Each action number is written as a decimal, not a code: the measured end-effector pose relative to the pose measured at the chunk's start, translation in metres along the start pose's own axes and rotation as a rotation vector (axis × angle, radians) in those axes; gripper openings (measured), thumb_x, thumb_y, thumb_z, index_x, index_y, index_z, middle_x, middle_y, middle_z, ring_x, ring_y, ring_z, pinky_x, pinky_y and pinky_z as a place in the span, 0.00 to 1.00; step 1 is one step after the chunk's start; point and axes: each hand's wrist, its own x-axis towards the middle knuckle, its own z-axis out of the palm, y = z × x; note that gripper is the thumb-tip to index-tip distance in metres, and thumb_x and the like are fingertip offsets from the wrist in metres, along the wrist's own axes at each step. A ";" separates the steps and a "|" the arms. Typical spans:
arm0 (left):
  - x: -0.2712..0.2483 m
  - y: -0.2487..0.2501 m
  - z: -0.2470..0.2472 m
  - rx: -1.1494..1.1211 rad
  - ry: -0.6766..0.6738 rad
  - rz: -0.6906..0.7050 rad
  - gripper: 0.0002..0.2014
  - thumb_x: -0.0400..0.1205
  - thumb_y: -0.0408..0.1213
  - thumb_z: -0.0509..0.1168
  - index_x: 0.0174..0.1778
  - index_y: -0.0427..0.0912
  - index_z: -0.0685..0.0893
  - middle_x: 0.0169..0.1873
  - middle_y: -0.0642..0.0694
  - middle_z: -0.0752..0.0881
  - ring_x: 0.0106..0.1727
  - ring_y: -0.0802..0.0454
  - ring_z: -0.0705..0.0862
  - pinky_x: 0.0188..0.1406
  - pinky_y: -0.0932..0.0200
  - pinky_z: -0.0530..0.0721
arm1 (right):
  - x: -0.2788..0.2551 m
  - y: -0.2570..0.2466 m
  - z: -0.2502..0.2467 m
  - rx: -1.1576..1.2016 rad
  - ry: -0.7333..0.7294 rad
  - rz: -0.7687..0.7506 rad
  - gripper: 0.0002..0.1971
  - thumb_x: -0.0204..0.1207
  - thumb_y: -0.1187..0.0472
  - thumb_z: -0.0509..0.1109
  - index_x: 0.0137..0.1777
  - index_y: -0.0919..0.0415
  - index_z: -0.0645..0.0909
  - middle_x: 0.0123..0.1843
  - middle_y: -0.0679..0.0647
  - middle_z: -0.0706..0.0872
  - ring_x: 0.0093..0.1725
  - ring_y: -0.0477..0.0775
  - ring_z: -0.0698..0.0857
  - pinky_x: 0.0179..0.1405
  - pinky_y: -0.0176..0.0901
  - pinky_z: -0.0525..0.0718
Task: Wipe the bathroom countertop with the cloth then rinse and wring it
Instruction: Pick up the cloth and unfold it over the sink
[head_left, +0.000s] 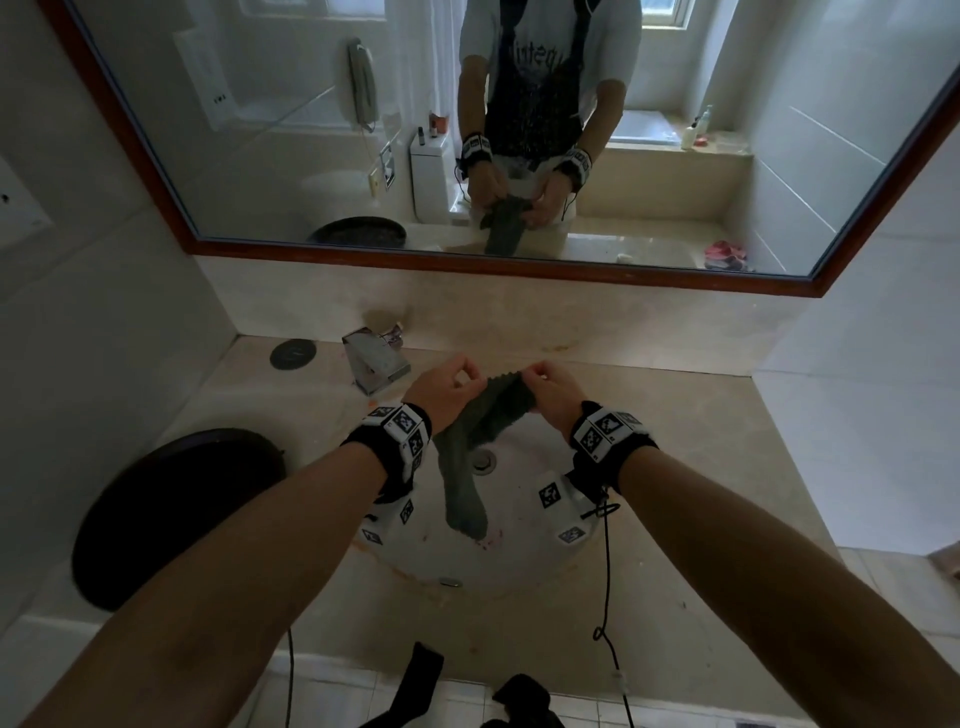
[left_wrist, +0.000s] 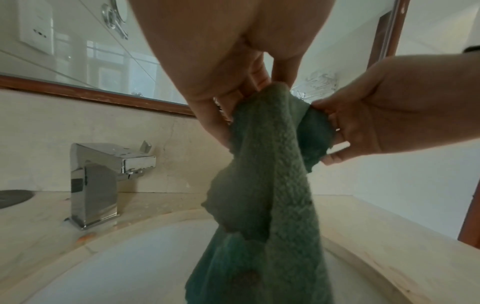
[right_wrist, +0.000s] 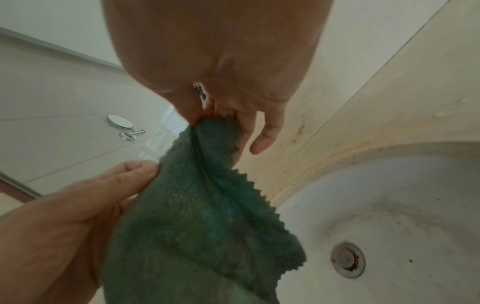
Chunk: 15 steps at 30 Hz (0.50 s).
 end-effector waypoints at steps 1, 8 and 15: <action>0.000 -0.002 0.000 0.000 -0.024 -0.020 0.08 0.82 0.47 0.64 0.46 0.47 0.77 0.33 0.45 0.83 0.35 0.48 0.79 0.36 0.53 0.81 | 0.001 -0.001 0.000 -0.007 0.006 0.012 0.07 0.85 0.55 0.60 0.53 0.57 0.76 0.46 0.55 0.81 0.53 0.60 0.83 0.63 0.60 0.83; 0.000 -0.013 -0.004 0.161 -0.230 -0.115 0.16 0.81 0.48 0.67 0.57 0.41 0.87 0.54 0.41 0.88 0.51 0.46 0.84 0.55 0.55 0.80 | -0.009 -0.006 -0.011 -0.148 0.088 0.003 0.13 0.86 0.57 0.57 0.62 0.64 0.75 0.52 0.56 0.78 0.52 0.55 0.78 0.54 0.49 0.79; -0.003 -0.010 0.003 0.159 -0.288 -0.108 0.24 0.80 0.46 0.69 0.68 0.36 0.81 0.65 0.37 0.83 0.64 0.39 0.81 0.67 0.48 0.78 | -0.030 0.012 -0.040 -0.241 0.274 0.041 0.14 0.85 0.58 0.59 0.63 0.67 0.76 0.57 0.59 0.80 0.55 0.57 0.78 0.54 0.46 0.75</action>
